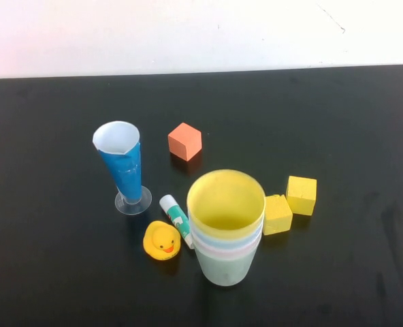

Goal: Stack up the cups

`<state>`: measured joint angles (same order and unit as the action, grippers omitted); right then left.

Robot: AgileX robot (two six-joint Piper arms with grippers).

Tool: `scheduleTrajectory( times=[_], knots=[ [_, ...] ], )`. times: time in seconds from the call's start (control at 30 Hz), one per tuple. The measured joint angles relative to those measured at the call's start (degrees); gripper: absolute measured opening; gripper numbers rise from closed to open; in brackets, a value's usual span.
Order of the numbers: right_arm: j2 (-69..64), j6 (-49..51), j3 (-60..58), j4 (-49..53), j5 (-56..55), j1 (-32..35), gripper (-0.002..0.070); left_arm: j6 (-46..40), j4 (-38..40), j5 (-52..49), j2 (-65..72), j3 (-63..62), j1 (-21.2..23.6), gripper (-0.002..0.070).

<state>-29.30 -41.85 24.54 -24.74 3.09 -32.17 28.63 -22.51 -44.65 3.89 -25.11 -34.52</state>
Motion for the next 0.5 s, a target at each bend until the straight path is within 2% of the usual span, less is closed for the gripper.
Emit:
scheduleTrajectory(
  times=[0.5],
  knots=[
    [0.0,0.0,-1.5,-0.2,0.3,0.0,-0.0001,0.0,0.0,-0.1,-0.1,0.0,0.0,0.0001]
  ],
)
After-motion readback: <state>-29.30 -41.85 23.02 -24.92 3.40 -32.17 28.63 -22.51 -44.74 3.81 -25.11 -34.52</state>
